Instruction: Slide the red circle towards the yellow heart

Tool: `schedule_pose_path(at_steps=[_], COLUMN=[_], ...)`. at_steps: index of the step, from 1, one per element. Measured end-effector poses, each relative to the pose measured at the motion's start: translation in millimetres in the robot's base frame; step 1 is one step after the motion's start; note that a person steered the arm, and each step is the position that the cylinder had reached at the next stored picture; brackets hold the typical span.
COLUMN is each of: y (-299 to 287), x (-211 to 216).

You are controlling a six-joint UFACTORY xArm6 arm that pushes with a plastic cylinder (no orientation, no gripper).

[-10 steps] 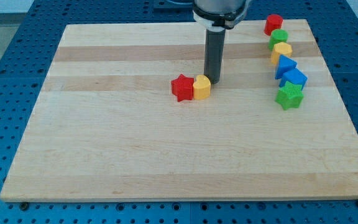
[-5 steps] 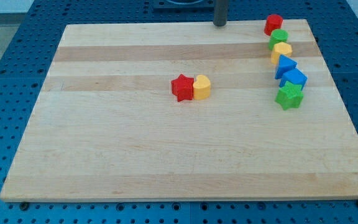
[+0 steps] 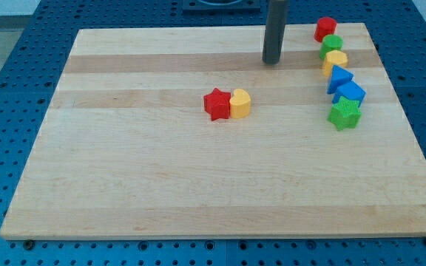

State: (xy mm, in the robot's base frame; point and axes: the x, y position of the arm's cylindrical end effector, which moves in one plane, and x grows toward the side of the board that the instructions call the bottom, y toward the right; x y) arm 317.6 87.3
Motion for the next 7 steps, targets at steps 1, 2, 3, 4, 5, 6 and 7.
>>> schedule_pose_path(at_steps=[1,2,3,4,5,6,7], y=[-9.5,-18.5,-19.2,5.2,53.4,107.0,162.6], x=[53.1,104.6,162.5,199.1,193.9,173.7,163.4])
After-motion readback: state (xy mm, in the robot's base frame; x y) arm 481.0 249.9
